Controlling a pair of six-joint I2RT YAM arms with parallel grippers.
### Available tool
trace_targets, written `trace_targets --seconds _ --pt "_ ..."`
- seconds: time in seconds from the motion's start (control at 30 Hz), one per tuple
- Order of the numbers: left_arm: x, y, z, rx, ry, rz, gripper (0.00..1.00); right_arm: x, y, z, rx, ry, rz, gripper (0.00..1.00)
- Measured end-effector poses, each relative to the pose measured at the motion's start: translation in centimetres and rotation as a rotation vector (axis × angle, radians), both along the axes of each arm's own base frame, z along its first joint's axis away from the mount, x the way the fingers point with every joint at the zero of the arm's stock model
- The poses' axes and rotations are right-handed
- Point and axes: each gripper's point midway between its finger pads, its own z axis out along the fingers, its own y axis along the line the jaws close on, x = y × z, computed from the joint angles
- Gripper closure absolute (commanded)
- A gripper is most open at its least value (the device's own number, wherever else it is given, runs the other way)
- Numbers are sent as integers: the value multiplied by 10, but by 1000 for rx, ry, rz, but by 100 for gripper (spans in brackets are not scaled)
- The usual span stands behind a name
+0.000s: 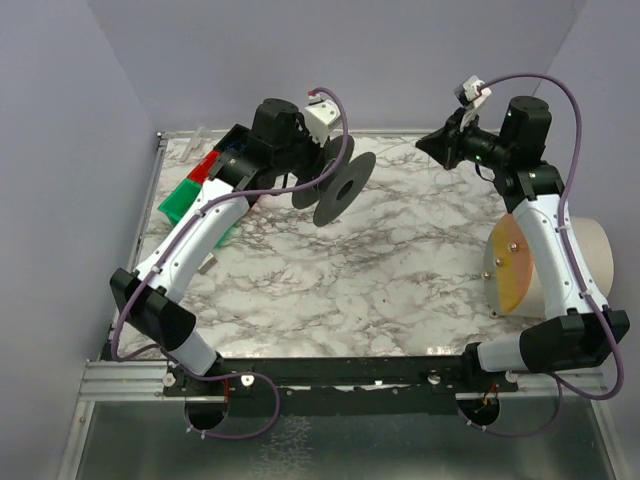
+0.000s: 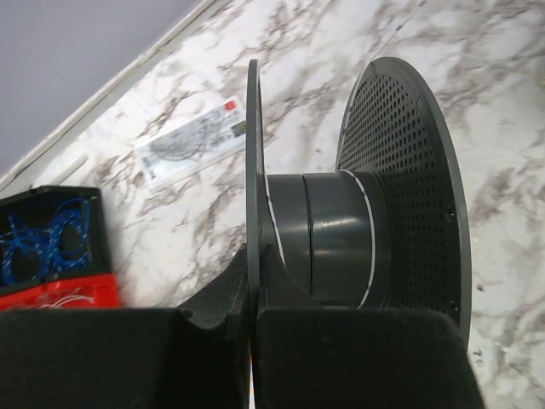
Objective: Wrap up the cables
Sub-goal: Wrap the cable around the cable reel.
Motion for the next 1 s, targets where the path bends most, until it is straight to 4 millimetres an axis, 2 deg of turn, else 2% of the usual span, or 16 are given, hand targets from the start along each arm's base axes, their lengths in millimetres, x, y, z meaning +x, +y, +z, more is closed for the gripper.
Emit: trace_targets --seconds 0.13,0.27,0.4,0.53,0.67,0.77,0.83,0.93,1.0 --pt "24 11 -18 73 -13 114 100 -27 14 7 25 64 122 99" --pt "40 9 -35 121 -16 180 100 -55 33 7 110 157 274 99" --pt "53 5 -50 146 1 232 100 -71 45 6 207 243 376 99" --pt "64 3 -57 149 10 260 100 -79 51 -3 263 314 436 99" --pt "70 -1 -45 139 -16 251 100 -75 51 -13 227 268 450 69" --pt "70 -6 -22 112 -58 222 100 -68 48 -22 164 179 452 46" --pt "69 -12 -1 85 -96 188 100 -61 46 -35 116 123 448 34" --pt "63 -19 19 53 -127 130 100 -50 44 -63 47 68 460 23" --pt "54 -23 28 36 -131 78 100 -42 42 -86 -6 28 476 21"
